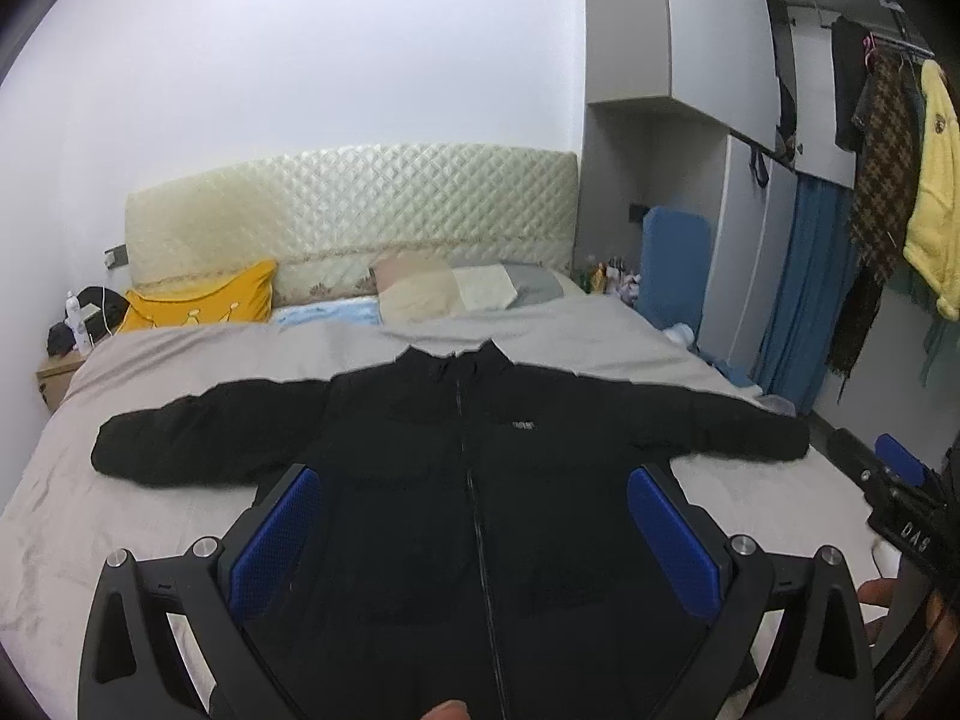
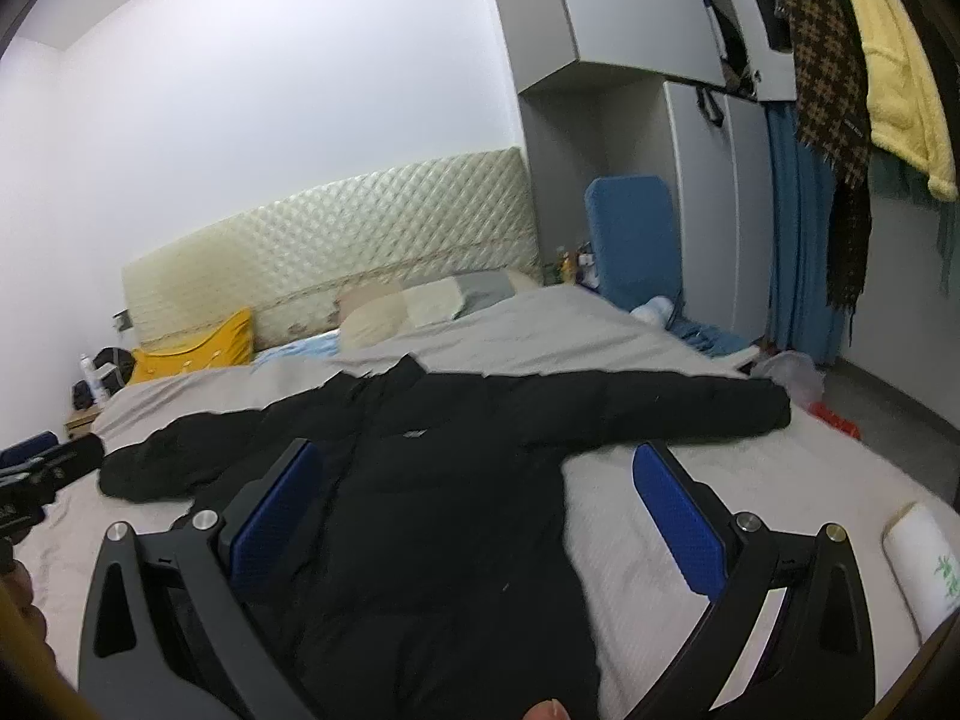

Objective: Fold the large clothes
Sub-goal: 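Reach the right tool to the jacket sleeve cuff and grasp it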

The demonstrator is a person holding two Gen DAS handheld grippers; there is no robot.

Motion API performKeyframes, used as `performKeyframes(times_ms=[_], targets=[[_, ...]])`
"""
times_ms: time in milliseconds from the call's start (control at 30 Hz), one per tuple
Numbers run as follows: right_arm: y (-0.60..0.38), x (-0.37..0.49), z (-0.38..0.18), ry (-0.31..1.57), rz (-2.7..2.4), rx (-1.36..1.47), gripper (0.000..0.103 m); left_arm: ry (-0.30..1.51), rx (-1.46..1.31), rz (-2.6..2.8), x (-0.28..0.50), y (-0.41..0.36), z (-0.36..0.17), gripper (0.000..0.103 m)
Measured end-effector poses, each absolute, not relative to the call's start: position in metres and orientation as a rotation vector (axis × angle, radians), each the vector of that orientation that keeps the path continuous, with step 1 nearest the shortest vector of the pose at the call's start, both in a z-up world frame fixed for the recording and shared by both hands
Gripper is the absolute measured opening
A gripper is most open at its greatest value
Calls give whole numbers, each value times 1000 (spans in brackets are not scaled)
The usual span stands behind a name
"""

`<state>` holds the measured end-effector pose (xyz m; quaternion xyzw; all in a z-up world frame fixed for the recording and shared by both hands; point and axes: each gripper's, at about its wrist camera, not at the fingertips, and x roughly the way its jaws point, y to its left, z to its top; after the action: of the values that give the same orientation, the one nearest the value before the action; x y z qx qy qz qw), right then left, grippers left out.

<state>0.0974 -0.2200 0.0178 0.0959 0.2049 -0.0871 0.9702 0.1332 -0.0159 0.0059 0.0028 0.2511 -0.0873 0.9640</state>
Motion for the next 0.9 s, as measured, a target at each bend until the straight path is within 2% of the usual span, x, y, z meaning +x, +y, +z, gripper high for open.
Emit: performKeyframes(times_ms=[67, 133, 600, 900], targets=[[-230, 106, 16, 398, -192, 205, 103, 425, 3, -165, 132, -12, 5, 103], [-238, 114, 13, 381, -188, 202, 103, 415, 0, -159, 137, -9, -1, 103], [-334, 179, -3, 349, -264, 239, 103, 570, -77, -138, 201, 17, -81, 103], [-409, 248, -68, 397, -350, 258, 103, 610, -81, -120, 221, 19, -110, 103]])
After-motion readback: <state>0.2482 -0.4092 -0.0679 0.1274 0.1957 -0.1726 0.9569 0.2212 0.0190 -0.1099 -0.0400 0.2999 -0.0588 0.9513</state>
